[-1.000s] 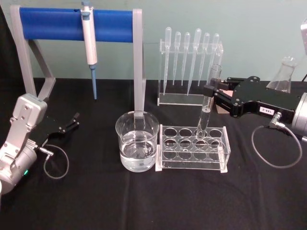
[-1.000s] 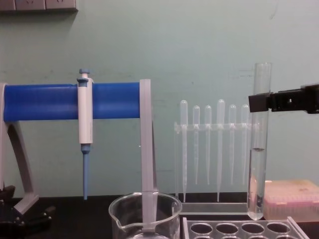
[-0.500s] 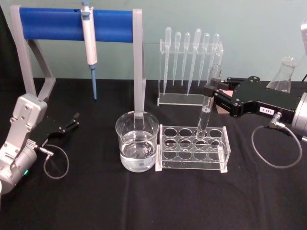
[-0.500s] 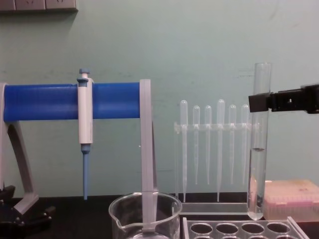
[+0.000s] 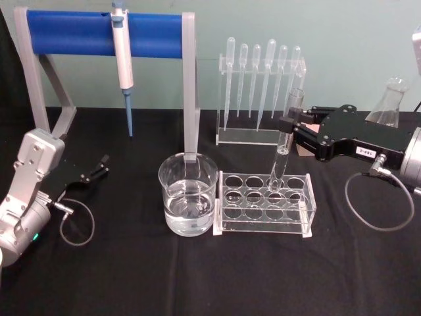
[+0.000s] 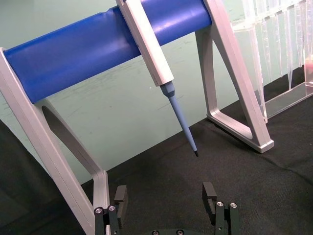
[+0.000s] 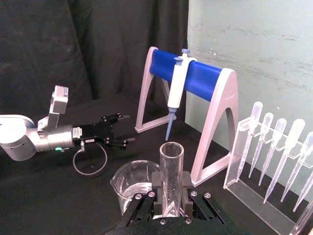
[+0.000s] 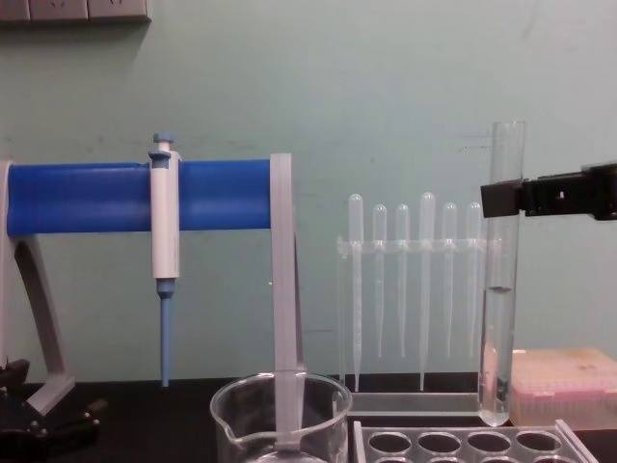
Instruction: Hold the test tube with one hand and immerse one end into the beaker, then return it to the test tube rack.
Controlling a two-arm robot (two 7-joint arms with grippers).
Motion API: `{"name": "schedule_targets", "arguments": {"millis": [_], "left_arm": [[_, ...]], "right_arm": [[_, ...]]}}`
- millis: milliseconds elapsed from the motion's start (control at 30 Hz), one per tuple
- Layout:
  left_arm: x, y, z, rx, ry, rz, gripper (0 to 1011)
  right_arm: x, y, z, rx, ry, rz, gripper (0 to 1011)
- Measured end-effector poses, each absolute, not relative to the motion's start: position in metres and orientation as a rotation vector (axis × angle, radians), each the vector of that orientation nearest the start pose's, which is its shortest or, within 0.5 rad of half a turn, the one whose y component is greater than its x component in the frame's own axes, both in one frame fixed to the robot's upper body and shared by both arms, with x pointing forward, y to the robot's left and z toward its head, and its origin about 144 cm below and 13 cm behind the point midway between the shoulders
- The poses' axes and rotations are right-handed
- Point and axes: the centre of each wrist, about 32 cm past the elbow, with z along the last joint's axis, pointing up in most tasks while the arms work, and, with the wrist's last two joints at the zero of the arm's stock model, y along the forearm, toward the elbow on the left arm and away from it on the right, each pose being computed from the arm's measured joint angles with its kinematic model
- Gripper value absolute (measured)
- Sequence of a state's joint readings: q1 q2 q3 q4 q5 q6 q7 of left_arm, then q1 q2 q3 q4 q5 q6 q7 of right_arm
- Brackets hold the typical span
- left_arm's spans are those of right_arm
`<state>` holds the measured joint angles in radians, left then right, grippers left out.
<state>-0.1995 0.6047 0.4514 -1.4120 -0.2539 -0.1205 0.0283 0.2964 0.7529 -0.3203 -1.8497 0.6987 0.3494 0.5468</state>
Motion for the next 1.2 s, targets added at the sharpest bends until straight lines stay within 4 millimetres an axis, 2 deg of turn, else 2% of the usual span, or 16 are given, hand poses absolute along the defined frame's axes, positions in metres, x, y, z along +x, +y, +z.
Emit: {"name": "schedule_targets", "arguments": {"millis": [1200], "left_arm": [[0.4886, 0.3097, 1.1398, 0.304, -0.285, 1.248, 1000]], "right_arm": [[0.4860, -0.2988, 1.3135, -0.153, -0.020, -0.625, 222]]}}
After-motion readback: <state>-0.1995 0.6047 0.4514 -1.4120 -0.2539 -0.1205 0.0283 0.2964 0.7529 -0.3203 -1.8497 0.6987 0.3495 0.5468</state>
